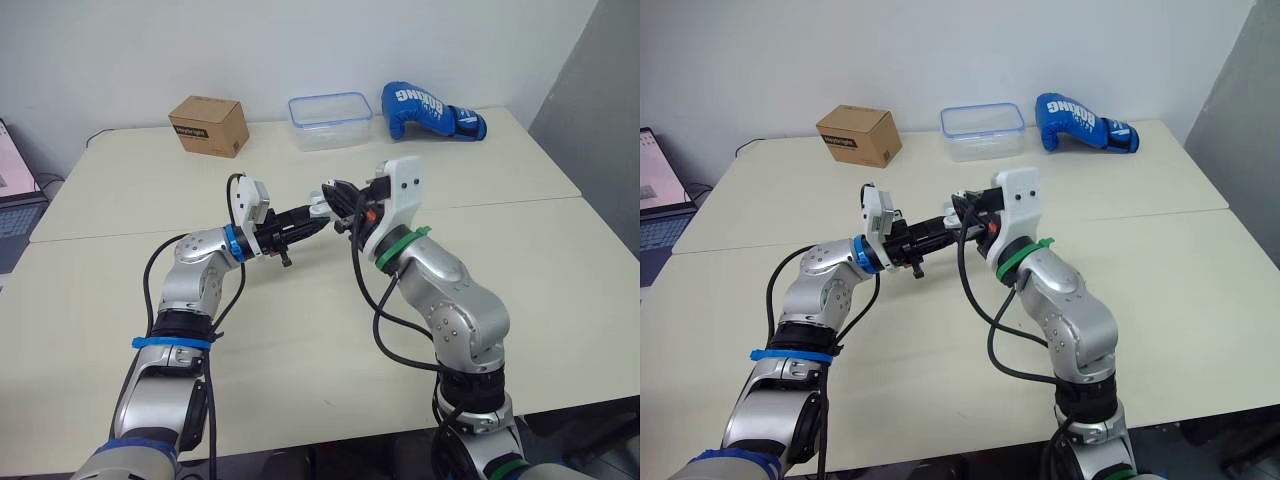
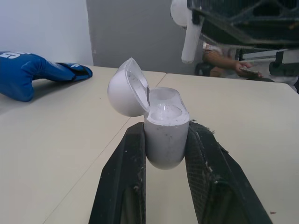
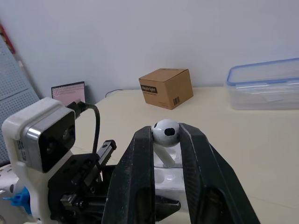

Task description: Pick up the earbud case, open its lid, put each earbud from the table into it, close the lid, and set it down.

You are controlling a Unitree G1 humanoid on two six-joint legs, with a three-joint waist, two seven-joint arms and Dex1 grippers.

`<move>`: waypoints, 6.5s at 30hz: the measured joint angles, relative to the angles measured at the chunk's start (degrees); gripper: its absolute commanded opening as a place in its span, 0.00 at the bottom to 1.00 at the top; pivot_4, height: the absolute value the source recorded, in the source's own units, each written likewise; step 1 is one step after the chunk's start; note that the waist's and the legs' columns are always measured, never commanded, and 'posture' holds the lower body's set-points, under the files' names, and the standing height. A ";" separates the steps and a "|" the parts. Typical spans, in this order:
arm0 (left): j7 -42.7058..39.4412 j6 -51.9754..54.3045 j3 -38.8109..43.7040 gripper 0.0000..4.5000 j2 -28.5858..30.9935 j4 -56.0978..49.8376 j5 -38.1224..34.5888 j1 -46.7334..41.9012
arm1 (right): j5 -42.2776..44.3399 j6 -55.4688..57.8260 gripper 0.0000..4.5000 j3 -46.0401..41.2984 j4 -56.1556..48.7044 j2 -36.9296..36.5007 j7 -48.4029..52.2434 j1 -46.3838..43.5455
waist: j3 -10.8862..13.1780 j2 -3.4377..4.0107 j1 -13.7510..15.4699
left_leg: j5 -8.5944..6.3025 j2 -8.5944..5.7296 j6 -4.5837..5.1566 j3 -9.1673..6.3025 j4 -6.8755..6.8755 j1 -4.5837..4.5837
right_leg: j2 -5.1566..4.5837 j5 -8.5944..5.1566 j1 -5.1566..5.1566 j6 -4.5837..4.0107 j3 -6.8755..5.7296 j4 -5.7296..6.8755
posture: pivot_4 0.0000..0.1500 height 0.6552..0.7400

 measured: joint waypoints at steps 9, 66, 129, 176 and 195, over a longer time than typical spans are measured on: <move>-0.26 0.18 0.00 0.18 0.00 -0.13 0.00 0.00 | -0.05 -2.45 0.09 1.93 3.17 -0.01 -1.47 0.03 | 0.00 0.00 0.00 | 0.00 0.00 0.00 -0.01 0.00 0.00 | 0.01 0.00 0.00 0.00 0.00 0.00 | 1.00 0.89; -3.56 4.87 0.47 0.18 0.45 -3.08 -1.90 -1.07 | 23.85 18.95 0.62 -9.67 -7.44 -34.61 19.99 -14.00 | 0.03 0.02 0.16 | -0.02 0.04 0.06 -0.01 -0.11 0.04 | 0.05 0.00 0.33 0.00 -0.29 -0.45 | 1.00 0.89; -4.23 12.97 -0.22 0.18 1.04 -19.34 -5.26 9.47 | -38.11 -30.18 0.44 32.89 57.81 -43.95 73.46 -32.07 | 0.06 -0.04 0.00 | -0.05 0.04 0.09 0.31 -0.01 -0.05 | -0.02 0.03 0.21 0.05 -0.13 -0.57 | 1.00 0.89; -4.26 11.79 -0.59 0.18 1.03 -18.67 -5.15 8.93 | -40.48 -31.67 0.48 31.38 35.20 -52.57 77.09 -21.57 | 0.06 -0.04 0.15 | -0.06 0.04 0.09 0.29 0.03 -0.08 | -0.02 0.04 0.21 0.05 -0.15 -0.56 | 1.00 0.89; -4.27 11.48 -0.75 0.18 1.03 -17.90 -5.03 8.16 | -40.62 -33.80 0.55 31.30 34.41 -52.88 77.32 -21.26 | 0.06 -0.04 0.15 | -0.06 0.03 0.09 0.30 0.04 -0.08 | -0.02 0.04 0.22 0.05 -0.15 -0.56 | 1.00 0.89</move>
